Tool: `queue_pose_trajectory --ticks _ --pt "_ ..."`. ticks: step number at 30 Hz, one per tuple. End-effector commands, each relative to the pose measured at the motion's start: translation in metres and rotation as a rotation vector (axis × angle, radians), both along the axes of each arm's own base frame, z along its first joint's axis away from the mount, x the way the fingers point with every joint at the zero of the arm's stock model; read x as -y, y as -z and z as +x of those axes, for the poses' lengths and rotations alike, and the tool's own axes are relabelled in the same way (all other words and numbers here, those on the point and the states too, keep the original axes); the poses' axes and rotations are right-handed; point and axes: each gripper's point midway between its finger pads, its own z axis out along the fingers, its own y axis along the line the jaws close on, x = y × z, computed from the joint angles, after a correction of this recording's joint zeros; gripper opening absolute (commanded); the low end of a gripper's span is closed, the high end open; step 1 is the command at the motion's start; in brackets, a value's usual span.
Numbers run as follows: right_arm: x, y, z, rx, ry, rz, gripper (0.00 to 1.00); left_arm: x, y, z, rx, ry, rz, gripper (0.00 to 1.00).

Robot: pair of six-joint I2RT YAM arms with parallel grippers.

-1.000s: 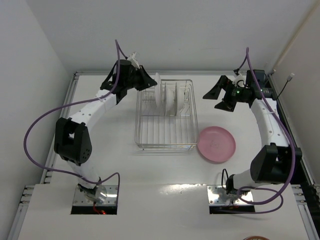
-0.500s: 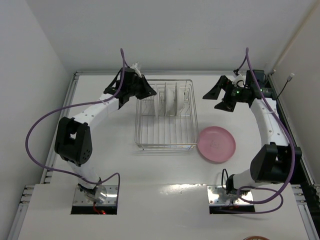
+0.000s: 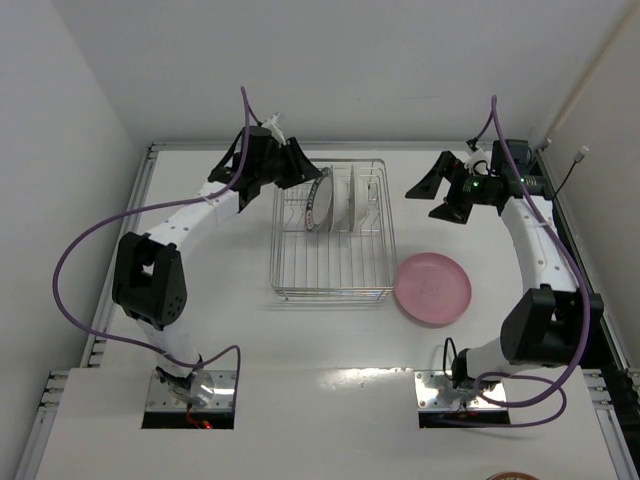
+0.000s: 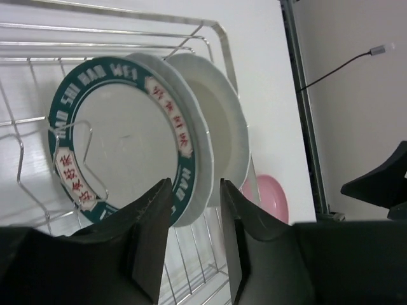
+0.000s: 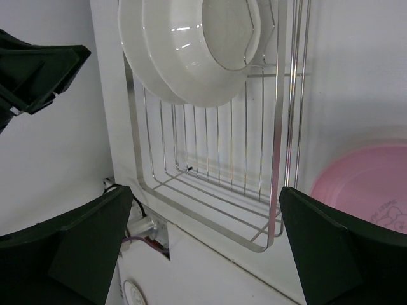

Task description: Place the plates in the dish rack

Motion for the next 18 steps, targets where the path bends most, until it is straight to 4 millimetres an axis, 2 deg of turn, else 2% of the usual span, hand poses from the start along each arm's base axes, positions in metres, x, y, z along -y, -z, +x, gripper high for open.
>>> queue_pose_trajectory --ticks 1,5,9,10,11,12,13,16,18 --pt "0.0 -0.01 0.009 0.044 -0.01 0.006 1.0 0.018 -0.032 0.008 0.089 0.046 -0.059 0.34" --pt "0.0 -0.009 0.007 0.035 -0.01 0.007 1.0 0.027 -0.043 0.005 0.113 0.076 -0.077 0.49" --pt "0.003 -0.006 0.007 0.023 0.003 -0.017 1.0 0.027 -0.054 0.007 0.136 0.079 -0.077 0.51" --pt "0.009 0.0 0.006 0.005 0.023 -0.054 1.0 0.027 -0.054 0.007 0.136 0.079 -0.077 0.51" --pt "0.014 -0.004 0.008 0.009 0.041 -0.087 1.0 0.026 -0.059 0.004 0.14 0.079 -0.079 0.51" --pt "0.021 -0.001 0.006 -0.011 0.066 -0.129 1.0 0.019 -0.068 0.005 0.159 0.06 -0.081 0.51" --pt "0.044 0.004 0.0 -0.057 0.138 -0.24 1.0 0.012 -0.071 0.006 0.165 0.051 -0.074 0.51" --pt "0.082 0.021 -0.019 -0.175 0.249 -0.429 1.0 -0.011 -0.082 0.007 0.199 -0.009 -0.04 0.51" --pt "0.096 0.036 -0.03 -0.242 0.285 -0.488 1.0 -0.029 -0.072 0.006 0.174 -0.061 -0.001 0.51"
